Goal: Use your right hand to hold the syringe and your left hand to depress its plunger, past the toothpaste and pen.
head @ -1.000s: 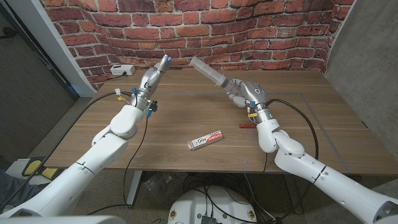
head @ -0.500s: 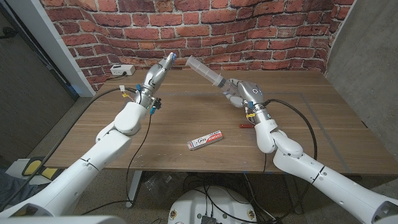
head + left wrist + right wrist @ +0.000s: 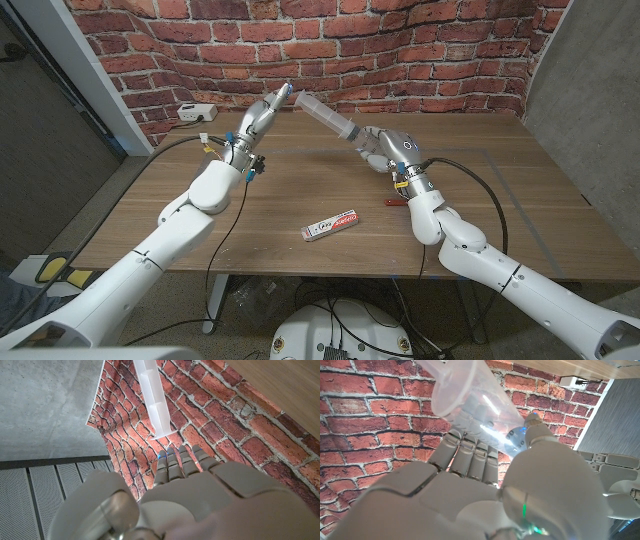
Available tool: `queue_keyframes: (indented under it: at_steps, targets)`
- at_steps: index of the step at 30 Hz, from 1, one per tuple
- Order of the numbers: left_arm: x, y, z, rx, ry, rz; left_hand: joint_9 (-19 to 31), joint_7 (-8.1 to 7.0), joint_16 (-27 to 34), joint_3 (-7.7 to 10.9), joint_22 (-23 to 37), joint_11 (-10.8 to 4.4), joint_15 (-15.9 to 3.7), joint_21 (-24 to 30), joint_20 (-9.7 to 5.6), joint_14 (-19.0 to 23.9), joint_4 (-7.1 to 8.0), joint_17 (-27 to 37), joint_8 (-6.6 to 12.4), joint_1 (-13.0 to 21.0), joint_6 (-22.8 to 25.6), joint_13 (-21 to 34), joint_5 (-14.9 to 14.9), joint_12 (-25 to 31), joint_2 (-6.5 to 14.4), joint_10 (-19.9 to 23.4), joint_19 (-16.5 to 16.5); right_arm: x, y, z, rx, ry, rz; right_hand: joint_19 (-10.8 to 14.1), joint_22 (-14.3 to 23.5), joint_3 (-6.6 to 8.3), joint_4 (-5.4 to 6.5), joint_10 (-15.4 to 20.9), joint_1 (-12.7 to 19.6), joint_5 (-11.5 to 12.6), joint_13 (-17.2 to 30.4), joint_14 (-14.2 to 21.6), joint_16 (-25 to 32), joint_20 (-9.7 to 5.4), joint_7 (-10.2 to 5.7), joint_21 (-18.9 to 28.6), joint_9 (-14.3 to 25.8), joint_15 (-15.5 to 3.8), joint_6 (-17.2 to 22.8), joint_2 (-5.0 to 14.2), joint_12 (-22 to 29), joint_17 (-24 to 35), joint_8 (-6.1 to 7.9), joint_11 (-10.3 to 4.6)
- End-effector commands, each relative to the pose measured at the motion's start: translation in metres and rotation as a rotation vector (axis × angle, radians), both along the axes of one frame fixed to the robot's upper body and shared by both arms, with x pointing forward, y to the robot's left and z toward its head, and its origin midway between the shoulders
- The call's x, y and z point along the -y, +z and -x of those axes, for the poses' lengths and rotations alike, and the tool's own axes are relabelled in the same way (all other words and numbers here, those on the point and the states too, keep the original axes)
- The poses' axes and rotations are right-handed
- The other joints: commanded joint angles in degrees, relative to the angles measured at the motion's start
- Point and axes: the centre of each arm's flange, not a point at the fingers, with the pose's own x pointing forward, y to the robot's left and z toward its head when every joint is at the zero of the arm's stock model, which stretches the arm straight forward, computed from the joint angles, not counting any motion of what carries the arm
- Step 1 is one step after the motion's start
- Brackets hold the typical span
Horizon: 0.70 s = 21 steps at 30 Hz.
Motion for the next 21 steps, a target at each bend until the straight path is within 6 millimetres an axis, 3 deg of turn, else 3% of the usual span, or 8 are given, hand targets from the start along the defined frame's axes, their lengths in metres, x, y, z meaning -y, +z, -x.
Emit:
queue_keyframes:
  at_steps: [1, 21]
  targets:
    - [0.0038, 0.0011, -0.0003, -0.005, 0.003, -0.029, 0.1, 0.14, -0.2, -0.46, 0.2, -0.48, -0.21, -0.2, 0.24, 0.2, 0.07, 0.2, 0.39, 0.4, 0.7, 0.3, 0.0, -0.2, -0.1, 0.1, -0.4, -0.0025, 0.0038, 0.0026, 0.016, 0.014, 0.0, 0.2, 0.1, 12.63, 11.89, 2.9, 3.5, 0.2, 0.0, 0.0, 0.1, -6.56, -5.12, 0.5, 0.1, -3.51, 5.4, 8.24, 0.2, 0.0, -0.06, -2.26]
    - [0.0134, 0.0027, -0.004, -0.008, -0.032, -0.056, 0.1, 0.09, -0.2, -0.71, 0.2, -0.3, -0.35, -0.3, 0.54, 0.2, 0.12, 0.2, 0.23, 0.5, 0.7, 0.3, 0.1, -0.2, -0.1, 0.2, -0.7, -0.0107, 0.0038, 0.0021, 0.022, 0.023, -0.005, -0.1, 0.0, 12.6, 11.64, 3.1, 3.5, 0.3, 0.1, 0.0, 0.0, -6.45, -5.06, 0.8, 0.1, -3.42, 5.6, 8.24, -0.1, 0.1, -0.31, -2.01]
